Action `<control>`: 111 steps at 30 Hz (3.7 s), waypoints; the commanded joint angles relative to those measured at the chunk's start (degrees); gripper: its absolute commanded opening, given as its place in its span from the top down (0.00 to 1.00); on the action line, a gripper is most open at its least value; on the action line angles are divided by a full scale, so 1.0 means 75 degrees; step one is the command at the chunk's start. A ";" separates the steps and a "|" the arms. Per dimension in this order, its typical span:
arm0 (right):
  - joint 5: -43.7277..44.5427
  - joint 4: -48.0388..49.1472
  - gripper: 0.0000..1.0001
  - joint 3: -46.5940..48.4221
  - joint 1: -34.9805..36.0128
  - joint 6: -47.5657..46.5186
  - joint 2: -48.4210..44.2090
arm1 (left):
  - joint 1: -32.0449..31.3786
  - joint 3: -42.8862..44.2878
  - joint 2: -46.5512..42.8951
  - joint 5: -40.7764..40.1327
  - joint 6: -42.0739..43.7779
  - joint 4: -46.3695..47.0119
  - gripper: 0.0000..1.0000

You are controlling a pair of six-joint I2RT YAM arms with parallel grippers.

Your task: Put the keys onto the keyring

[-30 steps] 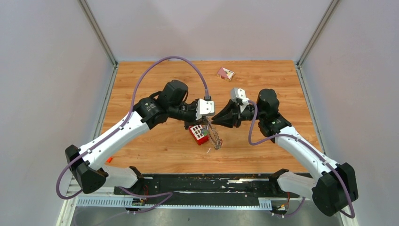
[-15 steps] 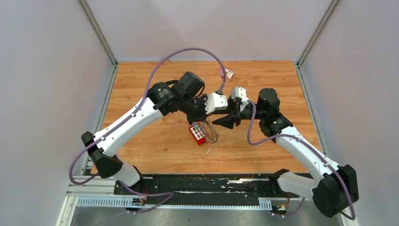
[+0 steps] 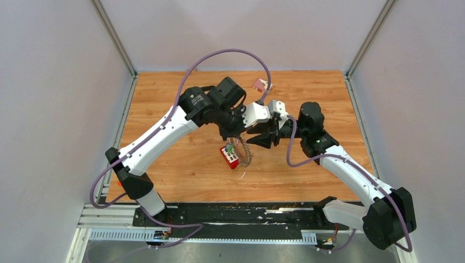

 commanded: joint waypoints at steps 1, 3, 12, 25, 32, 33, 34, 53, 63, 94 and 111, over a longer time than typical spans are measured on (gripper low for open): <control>-0.0134 0.0456 0.63 -0.0030 -0.0027 0.0143 0.0042 | -0.0070 0.0578 0.0289 -0.0134 -0.0122 -0.0658 1.00; -0.0163 0.0500 0.63 -0.0046 -0.0027 0.0168 0.0067 | -0.0074 0.0761 0.0450 -0.0145 -0.0074 -0.0869 1.00; -0.0130 0.0628 0.66 -0.0150 -0.0015 0.0157 0.0225 | -0.0073 0.1773 0.1326 -0.0319 -0.0089 -0.1877 1.00; -0.0794 0.2876 0.66 -0.0750 -0.0010 0.1840 0.0235 | -0.0074 0.0357 0.0141 0.1386 0.0163 -0.0041 1.00; -0.0946 0.3233 0.68 -0.0778 0.0057 0.2168 0.0252 | -0.0074 -0.0234 -0.0258 0.1442 0.0036 0.0652 1.00; -0.0964 0.3237 0.68 -0.0775 0.0075 0.2173 0.0252 | -0.0074 -0.0256 -0.0260 0.1437 0.0021 0.0682 1.00; -0.0976 0.3238 0.69 -0.0768 0.0095 0.2176 0.0250 | -0.0074 -0.0290 -0.0261 0.1423 0.0010 0.0714 1.00; -0.0757 0.2456 0.89 -0.0588 0.0100 0.1642 0.0307 | -0.0074 -0.0742 -0.0649 0.1300 -0.0011 0.0994 1.00; -0.0708 0.2120 1.00 -0.0489 0.0079 0.1386 0.0173 | -0.0068 -0.1111 -0.0894 0.1180 0.0135 0.1150 1.00; -0.1835 0.2120 1.00 -0.0048 -0.0270 0.1663 -0.0377 | 0.0477 -0.5334 -0.3354 0.3139 0.1350 0.5549 0.56; -0.1917 0.1538 1.00 -0.0001 -0.0265 0.1126 -0.0304 | 0.0477 -0.5372 -0.3315 0.3581 0.1429 0.5705 0.70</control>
